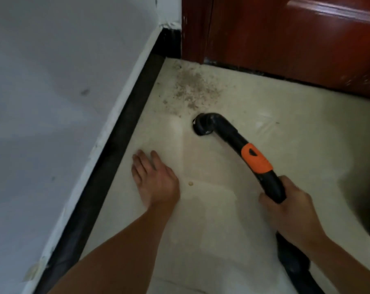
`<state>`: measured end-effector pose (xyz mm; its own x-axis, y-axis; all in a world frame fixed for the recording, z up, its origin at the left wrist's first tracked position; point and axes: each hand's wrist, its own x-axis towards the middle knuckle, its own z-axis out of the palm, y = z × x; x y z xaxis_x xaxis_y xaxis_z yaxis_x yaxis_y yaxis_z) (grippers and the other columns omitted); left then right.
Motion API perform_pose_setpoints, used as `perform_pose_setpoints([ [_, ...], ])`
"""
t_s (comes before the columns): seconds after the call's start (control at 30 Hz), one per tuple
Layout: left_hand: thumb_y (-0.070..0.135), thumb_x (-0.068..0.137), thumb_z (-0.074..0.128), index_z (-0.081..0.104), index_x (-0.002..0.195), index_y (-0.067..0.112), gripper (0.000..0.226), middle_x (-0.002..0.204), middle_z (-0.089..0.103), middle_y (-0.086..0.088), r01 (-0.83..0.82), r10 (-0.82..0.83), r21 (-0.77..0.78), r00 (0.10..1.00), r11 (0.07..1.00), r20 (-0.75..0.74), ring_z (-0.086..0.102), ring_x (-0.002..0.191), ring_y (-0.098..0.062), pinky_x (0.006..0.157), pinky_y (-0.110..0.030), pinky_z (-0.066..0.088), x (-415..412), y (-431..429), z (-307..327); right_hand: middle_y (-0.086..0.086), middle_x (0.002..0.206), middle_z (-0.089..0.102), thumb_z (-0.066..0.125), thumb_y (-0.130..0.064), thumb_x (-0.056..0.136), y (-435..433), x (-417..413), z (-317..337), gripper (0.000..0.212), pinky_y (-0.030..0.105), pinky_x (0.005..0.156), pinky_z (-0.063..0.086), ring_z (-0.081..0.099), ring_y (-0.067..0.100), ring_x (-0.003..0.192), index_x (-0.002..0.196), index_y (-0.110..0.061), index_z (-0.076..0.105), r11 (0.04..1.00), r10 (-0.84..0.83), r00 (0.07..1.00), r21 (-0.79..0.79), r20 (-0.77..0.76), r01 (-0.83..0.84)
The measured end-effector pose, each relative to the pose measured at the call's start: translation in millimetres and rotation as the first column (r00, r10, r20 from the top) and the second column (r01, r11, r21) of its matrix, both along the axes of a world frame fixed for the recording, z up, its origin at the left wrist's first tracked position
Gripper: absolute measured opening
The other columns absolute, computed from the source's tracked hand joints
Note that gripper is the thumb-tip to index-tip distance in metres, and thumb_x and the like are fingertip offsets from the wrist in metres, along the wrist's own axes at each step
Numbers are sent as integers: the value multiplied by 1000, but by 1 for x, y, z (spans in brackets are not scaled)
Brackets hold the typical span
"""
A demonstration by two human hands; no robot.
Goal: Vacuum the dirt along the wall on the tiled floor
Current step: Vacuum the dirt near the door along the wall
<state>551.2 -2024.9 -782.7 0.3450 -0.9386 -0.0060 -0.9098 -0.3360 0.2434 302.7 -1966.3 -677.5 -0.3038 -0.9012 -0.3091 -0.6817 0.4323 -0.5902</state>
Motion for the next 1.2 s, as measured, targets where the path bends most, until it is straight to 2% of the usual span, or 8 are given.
perform_pose_setpoints([
  [0.1, 27, 90, 27, 43, 141, 2, 59, 150, 32, -29, 1, -1, 43, 1000, 999, 2, 28, 140, -43, 117, -52, 20, 0, -2, 4, 9, 68, 61, 71, -14, 85, -18, 1, 2, 17, 34, 51, 43, 59, 25, 58, 93, -18, 57, 1000, -21, 1000, -4, -23, 20],
  [0.23, 28, 90, 26, 42, 141, 2, 60, 150, 31, -30, 7, -9, 60, 999, 998, 36, 28, 140, -44, 117, -50, 17, -1, -4, 5, 6, 67, 59, 70, -15, 85, -68, 11, 6, 19, 28, 49, 38, 57, 18, 59, 95, -17, 55, 997, 42, 998, -57, -54, -45],
  [0.4, 28, 91, 27, 44, 142, 3, 60, 151, 31, -29, 10, -14, 77, 999, 997, 49, 27, 141, -42, 116, -49, 14, -1, -3, 9, 4, 60, 58, 73, -15, 84, -46, 27, 3, 20, 26, 43, 39, 58, 18, 50, 96, -18, 56, 992, 125, 992, 7, -2, -125],
  [0.47, 28, 90, 27, 44, 142, 3, 60, 150, 32, -29, 2, -5, 68, 999, 998, 44, 27, 141, -42, 116, -48, 14, -3, -6, 10, 3, 58, 58, 72, -17, 85, -53, 30, 1, 20, 25, 42, 37, 57, 17, 49, 95, -19, 55, 991, 135, 991, -13, -2, -135],
  [0.67, 28, 91, 29, 44, 142, 4, 58, 150, 33, -28, 11, -16, 71, 998, 997, 60, 28, 141, -41, 116, -48, 15, -1, -6, 6, 4, 65, 57, 70, -19, 85, -102, 58, -9, 22, 28, 49, 40, 58, 23, 56, 101, -16, 56, 983, 170, 985, -80, 15, -168],
  [0.83, 27, 91, 29, 46, 140, 3, 57, 149, 35, -29, 18, -20, 36, 998, 999, 65, 30, 140, -42, 115, -49, 16, -1, -7, 5, 5, 70, 56, 71, -18, 84, -133, 82, -5, 22, 26, 49, 35, 56, 28, 62, 99, -14, 54, 976, 210, 976, -75, 57, -206],
  [1.07, 26, 89, 29, 47, 140, 3, 58, 150, 33, -29, 11, -12, 15, 999, 1000, 40, 29, 141, -42, 115, -50, 15, 0, -7, 4, 8, 64, 59, 73, -10, 83, -91, 71, -1, 19, 31, 49, 44, 59, 25, 55, 89, -16, 55, 943, 331, 935, -2, 129, -333],
  [1.2, 25, 89, 30, 48, 139, 2, 58, 148, 36, -29, 13, -14, 13, 999, 1000, 47, 32, 139, -43, 115, -50, 16, 1, -8, 2, 8, 63, 59, 73, -11, 83, -88, 61, 1, 18, 33, 49, 44, 59, 25, 54, 90, -16, 58, 960, 279, 954, -7, 112, -280],
])
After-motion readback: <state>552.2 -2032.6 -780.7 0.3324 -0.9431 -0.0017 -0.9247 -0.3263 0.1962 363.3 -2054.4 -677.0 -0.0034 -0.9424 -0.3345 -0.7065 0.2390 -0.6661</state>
